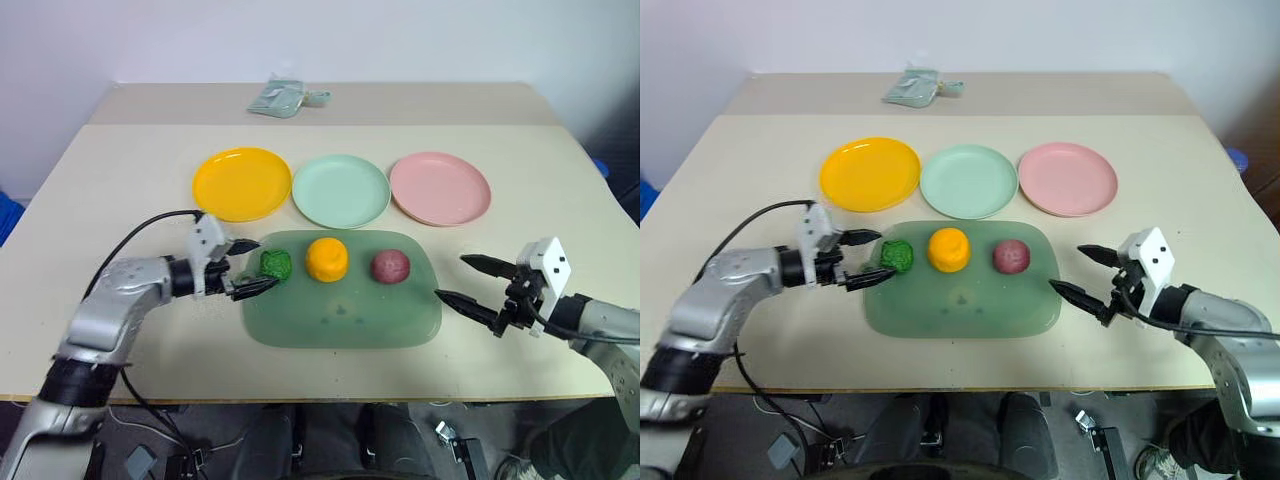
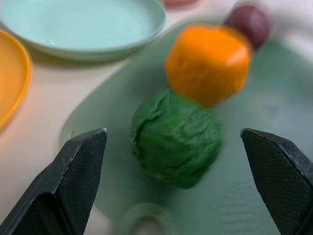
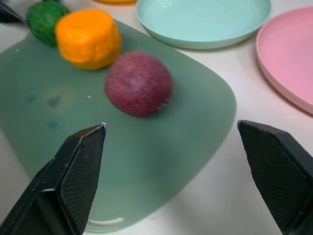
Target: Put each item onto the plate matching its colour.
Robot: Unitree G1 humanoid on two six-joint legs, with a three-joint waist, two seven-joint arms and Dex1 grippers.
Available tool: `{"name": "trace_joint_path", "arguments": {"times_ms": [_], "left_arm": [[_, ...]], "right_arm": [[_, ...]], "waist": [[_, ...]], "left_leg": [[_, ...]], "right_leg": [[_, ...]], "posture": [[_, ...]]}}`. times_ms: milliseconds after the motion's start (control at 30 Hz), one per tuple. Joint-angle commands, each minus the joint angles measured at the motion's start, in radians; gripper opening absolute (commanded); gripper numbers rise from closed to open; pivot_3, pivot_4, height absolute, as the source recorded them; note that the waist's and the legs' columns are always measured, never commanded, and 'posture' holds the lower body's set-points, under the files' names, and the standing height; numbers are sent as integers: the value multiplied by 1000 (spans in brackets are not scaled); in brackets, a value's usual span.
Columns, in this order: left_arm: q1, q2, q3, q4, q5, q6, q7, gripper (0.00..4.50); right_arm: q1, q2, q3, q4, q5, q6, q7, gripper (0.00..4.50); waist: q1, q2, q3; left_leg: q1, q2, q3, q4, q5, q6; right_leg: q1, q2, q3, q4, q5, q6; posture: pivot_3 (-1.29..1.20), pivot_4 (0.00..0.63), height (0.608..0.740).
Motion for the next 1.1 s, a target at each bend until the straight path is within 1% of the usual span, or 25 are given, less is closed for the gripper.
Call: {"name": "trace_joint_path", "arguments": {"times_ms": [33, 67, 133, 167, 233, 333, 400, 467, 533, 567, 667, 700, 800, 933, 967, 1033, 1100], "left_arm": [[-39, -26, -19, 51, 31, -57, -32, 3968], [-38, -24, -21, 63, 42, -68, -40, 3663], [-32, -18, -13, 77, 54, -83, -48, 2654], [-27, -14, -6, 81, 57, -87, -46, 2329], [-19, -2, 29, 85, 39, -85, -49, 2329], [-49, -19, 105, 118, 13, -73, 11, 2329], [-96, -52, 129, 120, 17, -75, 70, 2329], [-162, -108, 133, 128, 21, -62, 136, 2329], [-215, -159, 126, 152, 42, -69, 188, 2329], [-256, -194, 104, 184, 71, -79, 218, 2329], [-432, -299, 19, 423, 201, -175, 302, 2329], [-487, -331, 15, 518, 215, -196, 310, 2329], [-592, -381, -25, 728, 271, -301, 278, 2329], [-675, -427, 3, 890, 256, -377, 230, 4088], [-685, -429, 5, 913, 260, -393, 227, 4451], [-689, -426, 19, 927, 251, -423, 209, 4451], [-681, -416, 59, 907, 213, -421, 186, 4451]], "right_arm": [[41, 10, -55, -49, 18, -7, -17, 4500], [55, 10, -62, -53, 16, -12, -18, 4500], [72, 12, -77, -62, 23, -16, -23, 4500], [76, 13, -83, -65, 27, -17, -24, 4500], [82, 13, -86, -63, 25, -25, -24, 4500], [76, 13, -80, -48, 18, -37, -23, 4500], [62, 15, -66, -37, 10, -47, -24, 4500], [43, 18, -50, -24, 3, -57, -26, 4500], [28, 20, -37, -14, -1, -61, -28, 4500], [14, 23, -25, -6, -7, -68, -29, 4500], [-54, 30, 14, 29, -28, -85, -38, 4500], [-69, 31, 20, 33, -30, -86, -39, 4500], [-88, 37, 31, 30, -36, -85, -47, 4500], [-73, 49, 27, 3, -37, -80, -74, 4500], [-62, 51, 24, -8, -37, -77, -80, 4500], [-37, 52, 14, -34, -30, -71, -91, 4500], [-20, 51, 5, -50, -23, -65, -102, 4500]], "waist": [[-5, 0, 0], [-6, 0, 0], [-8, 0, 0], [-8, 0, 0], [-8, 0, 0], [-7, 0, 0], [-3, -1, 0], [9, -1, 1], [23, -2, 0], [23, -2, 0], [24, -2, 0], [22, -2, 0], [16, -2, 0], [12, -3, 1], [14, -3, 1], [16, -3, 1], [17, -4, 1]], "left_leg": [[0, 0, 0, 1, 0, 0], [0, 0, 0, 1, -1, 1], [-1, 0, 1, 2, -1, 1], [0, 1, 1, 2, -1, 1], [0, 1, 1, 3, -1, 1], [0, 1, 0, 4, -1, 1], [-1, 1, 0, 4, -1, 2], [-1, 1, -1, 6, -2, 3], [-1, 0, -1, 7, -2, 4], [-1, 0, -1, 8, -2, 4], [-1, -1, -2, 8, -2, 4], [-1, -2, -2, 8, -2, 4], [-1, -2, -1, 7, -2, 5], [-2, -1, 1, 5, -2, 5], [-2, -1, 1, 5, -2, 5], [-3, -1, 1, 6, -2, 5], [-3, -1, 1, 7, -2, 5]], "right_leg": [[0, 0, 0, 0, 0, 0], [0, 0, 0, 0, 0, 0], [0, 0, 0, 0, 0, 0], [0, 0, 0, 0, 0, 1], [0, 0, 0, 1, 0, 1], [0, 0, 0, 1, 0, 1], [0, 0, 0, 1, 0, 1], [1, 0, 0, 1, 0, 1], [2, 0, 0, 1, 1, 2], [3, 0, 0, 1, 1, 2], [5, 0, -1, 0, 1, 2], [5, 0, -1, 0, 1, 3], [5, 0, -1, 0, 1, 4], [2, 1, -1, 0, 0, 5], [1, 1, -1, 0, 0, 5], [1, 1, -1, 0, 0, 5], [1, 0, -1, -1, 0, 5]], "posture": [[0, 150, 740], [0, 150, 740], [0, 150, 740], [0, 150, 740], [0, 150, 740], [0, 150, 740], [0, 150, 740], [0, 150, 740], [0, 150, 740], [0, 150, 740], [0, 150, 740], [0, 150, 740], [0, 150, 740], [0, 150, 740], [0, 150, 740], [0, 150, 740], [0, 150, 740]]}}
